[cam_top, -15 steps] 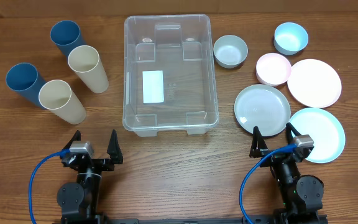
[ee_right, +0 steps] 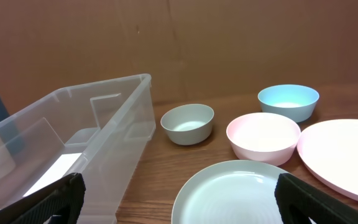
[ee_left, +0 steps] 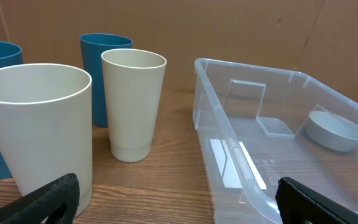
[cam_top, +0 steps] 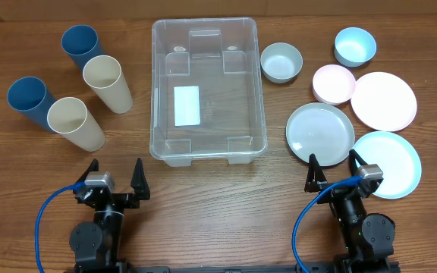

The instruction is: Pack container

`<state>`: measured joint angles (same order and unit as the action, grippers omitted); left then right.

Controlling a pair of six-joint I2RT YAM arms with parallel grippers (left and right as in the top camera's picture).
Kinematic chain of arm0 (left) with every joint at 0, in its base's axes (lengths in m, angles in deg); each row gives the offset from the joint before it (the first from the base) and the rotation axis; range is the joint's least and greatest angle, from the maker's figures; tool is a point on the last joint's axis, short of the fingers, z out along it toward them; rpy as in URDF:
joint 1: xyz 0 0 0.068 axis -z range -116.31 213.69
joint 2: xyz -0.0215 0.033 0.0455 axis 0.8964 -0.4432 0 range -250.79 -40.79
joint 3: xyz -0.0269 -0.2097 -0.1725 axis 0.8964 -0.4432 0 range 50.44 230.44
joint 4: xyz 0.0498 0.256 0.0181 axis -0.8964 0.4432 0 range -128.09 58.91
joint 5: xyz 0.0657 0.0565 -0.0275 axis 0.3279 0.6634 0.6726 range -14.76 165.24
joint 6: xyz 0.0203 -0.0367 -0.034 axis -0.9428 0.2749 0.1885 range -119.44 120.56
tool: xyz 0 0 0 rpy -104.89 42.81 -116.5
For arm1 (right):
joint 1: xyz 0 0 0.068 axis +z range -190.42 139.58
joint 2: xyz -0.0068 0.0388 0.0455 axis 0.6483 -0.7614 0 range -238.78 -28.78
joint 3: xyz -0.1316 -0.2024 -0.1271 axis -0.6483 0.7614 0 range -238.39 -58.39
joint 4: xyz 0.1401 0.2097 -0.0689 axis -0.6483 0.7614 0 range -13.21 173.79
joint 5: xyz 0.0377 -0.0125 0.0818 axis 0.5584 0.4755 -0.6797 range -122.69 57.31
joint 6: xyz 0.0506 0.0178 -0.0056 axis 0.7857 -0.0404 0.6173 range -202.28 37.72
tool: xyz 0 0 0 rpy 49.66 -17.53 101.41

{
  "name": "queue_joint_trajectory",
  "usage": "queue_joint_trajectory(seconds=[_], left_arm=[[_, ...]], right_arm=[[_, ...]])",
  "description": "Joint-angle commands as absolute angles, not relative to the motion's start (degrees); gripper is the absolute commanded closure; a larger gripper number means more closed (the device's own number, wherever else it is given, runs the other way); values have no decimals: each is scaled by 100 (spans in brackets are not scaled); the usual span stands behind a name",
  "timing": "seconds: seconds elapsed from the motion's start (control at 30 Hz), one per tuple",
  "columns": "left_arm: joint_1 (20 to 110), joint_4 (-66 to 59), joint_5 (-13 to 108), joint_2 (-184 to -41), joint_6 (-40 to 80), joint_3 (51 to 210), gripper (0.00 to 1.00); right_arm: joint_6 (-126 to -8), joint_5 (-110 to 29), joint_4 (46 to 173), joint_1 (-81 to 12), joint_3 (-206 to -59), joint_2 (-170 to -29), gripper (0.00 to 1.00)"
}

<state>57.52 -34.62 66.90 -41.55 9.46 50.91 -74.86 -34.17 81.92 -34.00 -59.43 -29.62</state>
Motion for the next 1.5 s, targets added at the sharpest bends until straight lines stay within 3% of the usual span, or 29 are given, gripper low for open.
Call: queue_joint_trajectory(seconds=[0.0, 0.77, 0.9, 1.07, 1.27, 1.47], left_arm=[[5695, -3447, 6686, -4107, 997, 5073, 0], [5695, -3447, 6686, -4107, 997, 5073, 0], [5695, -3447, 6686, -4107, 997, 5073, 0], [5695, -3447, 6686, -4107, 997, 5073, 0], [5695, -3447, 6686, -4107, 997, 5073, 0], [5695, -3447, 6686, -4107, 997, 5073, 0]], right_arm=[[-7525, -3384, 8146, -3389, -5884, -2894, 0], [-7479, -3019, 8150, -3389, -5888, -2894, 0], [-6907, -3017, 8465, -3396, -6334, -3200, 0], [-6708, -3146, 9488, -3404, -8308, -4676, 0], [-6730, -3255, 12272, -3404, -11855, -7974, 0], [-6725, -4057, 12921, -3404, -12332, -9484, 3]])
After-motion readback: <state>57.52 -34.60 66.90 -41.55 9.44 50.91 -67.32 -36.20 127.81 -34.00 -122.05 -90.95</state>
